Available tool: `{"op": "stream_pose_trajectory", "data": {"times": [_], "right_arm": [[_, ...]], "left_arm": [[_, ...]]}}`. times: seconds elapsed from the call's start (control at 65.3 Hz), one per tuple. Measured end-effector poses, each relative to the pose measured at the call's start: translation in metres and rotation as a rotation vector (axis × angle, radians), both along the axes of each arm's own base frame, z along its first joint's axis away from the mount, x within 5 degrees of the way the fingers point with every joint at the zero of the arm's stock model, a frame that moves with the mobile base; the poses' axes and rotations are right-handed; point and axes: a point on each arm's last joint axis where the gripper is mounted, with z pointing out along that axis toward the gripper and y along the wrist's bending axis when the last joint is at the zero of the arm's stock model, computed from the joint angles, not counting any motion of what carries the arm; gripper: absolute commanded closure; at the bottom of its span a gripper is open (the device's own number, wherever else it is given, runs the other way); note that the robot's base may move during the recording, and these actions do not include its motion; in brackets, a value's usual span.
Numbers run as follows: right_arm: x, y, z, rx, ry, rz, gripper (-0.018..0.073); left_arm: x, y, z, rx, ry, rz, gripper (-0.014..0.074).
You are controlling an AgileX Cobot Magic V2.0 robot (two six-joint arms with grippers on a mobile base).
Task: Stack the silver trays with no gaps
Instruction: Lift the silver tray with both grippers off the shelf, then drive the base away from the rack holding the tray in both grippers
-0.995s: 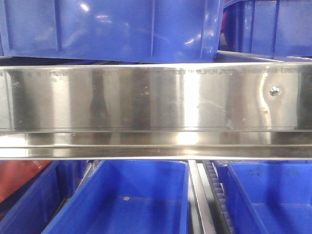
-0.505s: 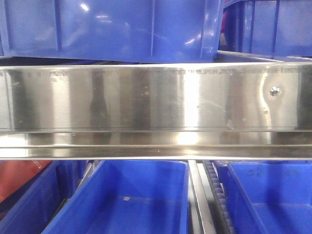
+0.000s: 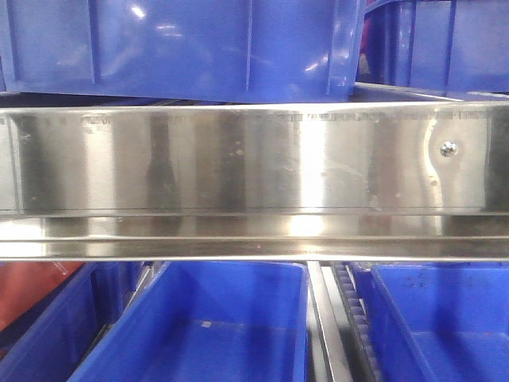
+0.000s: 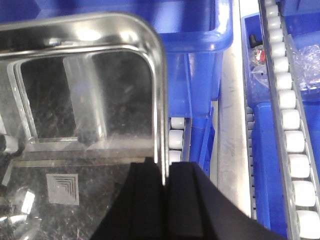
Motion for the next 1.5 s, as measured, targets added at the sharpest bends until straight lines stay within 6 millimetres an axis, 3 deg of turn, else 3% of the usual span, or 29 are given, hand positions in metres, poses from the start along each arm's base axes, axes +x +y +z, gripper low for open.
{"op": "stream_pose_trajectory", "data": {"times": [0.949,1.5], "right_arm": [[0.0001,0.0001,0.0001,-0.001,-0.002,0.001,0.0626],[0.0012,-0.0017,0.0031,-0.008,-0.034,-0.01,0.0626]], "left_arm": [[0.0002,-0.0002,0.0003,-0.002,-0.003,-0.001,0.0613],[0.0049,-0.004,0.0085,-0.034,-0.107,-0.03,0.0613]]}}
